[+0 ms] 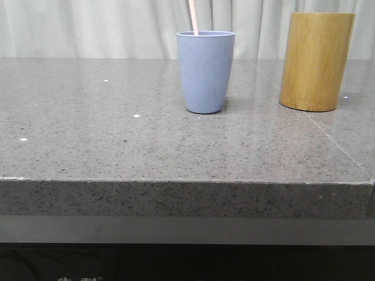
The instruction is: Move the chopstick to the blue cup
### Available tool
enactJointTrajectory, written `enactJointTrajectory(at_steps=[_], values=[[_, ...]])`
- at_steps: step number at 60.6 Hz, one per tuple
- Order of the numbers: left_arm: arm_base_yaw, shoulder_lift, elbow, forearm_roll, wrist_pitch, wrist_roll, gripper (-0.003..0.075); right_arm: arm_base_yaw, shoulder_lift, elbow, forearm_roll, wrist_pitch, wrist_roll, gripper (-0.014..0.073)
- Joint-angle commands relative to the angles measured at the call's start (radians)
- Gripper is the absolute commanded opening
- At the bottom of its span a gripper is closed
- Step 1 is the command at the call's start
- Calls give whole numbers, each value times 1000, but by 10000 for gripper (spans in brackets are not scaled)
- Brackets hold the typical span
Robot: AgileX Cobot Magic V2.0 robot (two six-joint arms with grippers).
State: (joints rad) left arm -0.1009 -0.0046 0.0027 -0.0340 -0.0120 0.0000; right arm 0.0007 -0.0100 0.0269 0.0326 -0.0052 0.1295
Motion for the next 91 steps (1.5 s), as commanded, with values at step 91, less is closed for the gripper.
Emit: enactJointTrajectory(at_steps=[91], values=[[3, -22, 13, -2, -77, -11, -19, -6, -22, -4, -33, -92, -10, -67]])
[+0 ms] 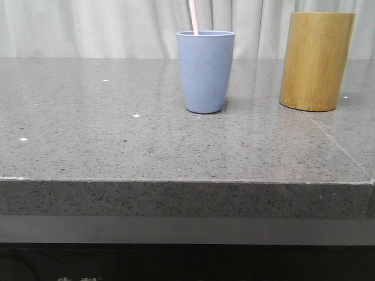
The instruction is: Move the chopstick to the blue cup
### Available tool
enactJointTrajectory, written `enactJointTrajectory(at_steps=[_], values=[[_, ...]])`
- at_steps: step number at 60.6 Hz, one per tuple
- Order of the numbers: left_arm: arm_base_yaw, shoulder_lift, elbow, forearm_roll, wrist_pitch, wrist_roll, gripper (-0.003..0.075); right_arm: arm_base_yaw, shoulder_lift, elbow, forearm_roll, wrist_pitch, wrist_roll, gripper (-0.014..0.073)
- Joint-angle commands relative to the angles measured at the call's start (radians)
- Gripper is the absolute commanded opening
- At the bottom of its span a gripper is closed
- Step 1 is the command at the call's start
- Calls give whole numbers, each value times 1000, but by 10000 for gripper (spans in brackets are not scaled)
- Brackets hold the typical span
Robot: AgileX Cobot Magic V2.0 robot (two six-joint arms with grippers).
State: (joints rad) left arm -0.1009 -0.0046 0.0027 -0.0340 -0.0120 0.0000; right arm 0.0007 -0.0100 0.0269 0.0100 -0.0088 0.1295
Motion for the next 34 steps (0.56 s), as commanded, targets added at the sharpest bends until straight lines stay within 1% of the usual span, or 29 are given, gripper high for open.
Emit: enactJointTrajectory(at_steps=[1, 8, 23, 34], values=[[3, -22, 13, -2, -77, -11, -19, -6, -22, -4, -10, -88, -10, -67], [3, -22, 13, -2, -77, -11, -19, -6, -22, -4, -10, -88, -10, -67], [56, -24, 13, -2, -77, -11, -19, -6, -22, -4, -10, -88, -10, -67], [47, -24, 13, -2, -77, -11, -19, -6, -22, -4, -10, -87, -10, -67]])
